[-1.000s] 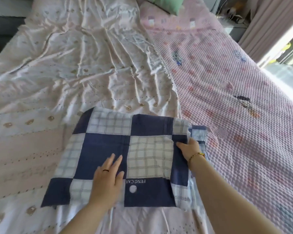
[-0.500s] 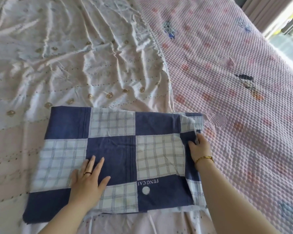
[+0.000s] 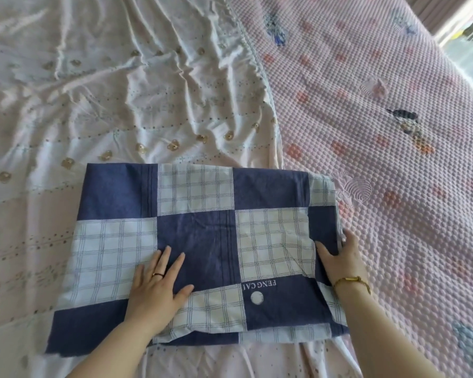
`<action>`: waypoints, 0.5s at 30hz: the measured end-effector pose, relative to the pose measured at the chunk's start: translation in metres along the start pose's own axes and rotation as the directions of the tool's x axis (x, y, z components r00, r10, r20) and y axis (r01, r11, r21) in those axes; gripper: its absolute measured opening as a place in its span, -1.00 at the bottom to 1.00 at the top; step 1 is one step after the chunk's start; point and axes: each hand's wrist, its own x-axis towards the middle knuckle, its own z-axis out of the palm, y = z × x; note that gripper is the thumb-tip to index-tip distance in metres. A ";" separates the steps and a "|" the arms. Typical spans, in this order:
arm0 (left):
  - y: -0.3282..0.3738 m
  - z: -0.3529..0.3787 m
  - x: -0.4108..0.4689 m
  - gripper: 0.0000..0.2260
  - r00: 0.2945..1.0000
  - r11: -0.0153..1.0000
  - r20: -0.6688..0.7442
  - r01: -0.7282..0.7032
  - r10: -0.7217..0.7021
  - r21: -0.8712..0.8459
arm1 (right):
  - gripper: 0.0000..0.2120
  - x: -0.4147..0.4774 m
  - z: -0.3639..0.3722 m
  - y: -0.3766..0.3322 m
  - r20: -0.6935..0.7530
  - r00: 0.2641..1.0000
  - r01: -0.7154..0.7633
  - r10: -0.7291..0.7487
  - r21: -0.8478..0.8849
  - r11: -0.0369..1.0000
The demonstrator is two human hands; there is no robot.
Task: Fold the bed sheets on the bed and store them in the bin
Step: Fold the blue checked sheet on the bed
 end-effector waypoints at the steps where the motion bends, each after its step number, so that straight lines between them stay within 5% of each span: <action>1: -0.004 0.001 -0.001 -0.02 1.000 1.000 -0.026 -0.006 0.006 -0.004 | -0.34 -0.003 -0.001 0.004 -0.014 1.000 -0.004 0.004 -0.011 1.000; 6: -0.044 -0.004 -0.014 0.12 0.991 1.000 -0.133 -0.024 0.021 -0.019 | -0.35 -0.009 -0.010 0.013 -0.043 0.997 -0.065 0.067 0.052 0.997; 9: -0.062 0.000 -0.029 -0.13 0.979 0.970 0.001 -0.202 0.204 0.133 | -0.36 -0.021 -0.015 0.024 -0.008 0.996 -0.084 0.087 0.170 0.982; 12: -0.071 0.015 -0.044 -0.33 0.918 0.895 0.014 -0.389 0.396 0.216 | -0.44 -0.035 -0.017 0.034 0.047 0.999 -0.028 0.024 0.074 0.997; 13: -0.075 0.018 -0.046 -0.31 0.882 0.863 -0.032 -0.451 0.470 0.226 | -0.51 -0.037 -0.019 0.035 0.041 0.999 -0.014 0.013 0.033 0.999; 15: -0.079 0.028 -0.045 0.03 0.842 0.827 -0.091 -0.493 0.532 0.271 | -0.66 -0.038 -0.026 0.035 -0.020 1.000 -0.006 0.005 -0.031 0.999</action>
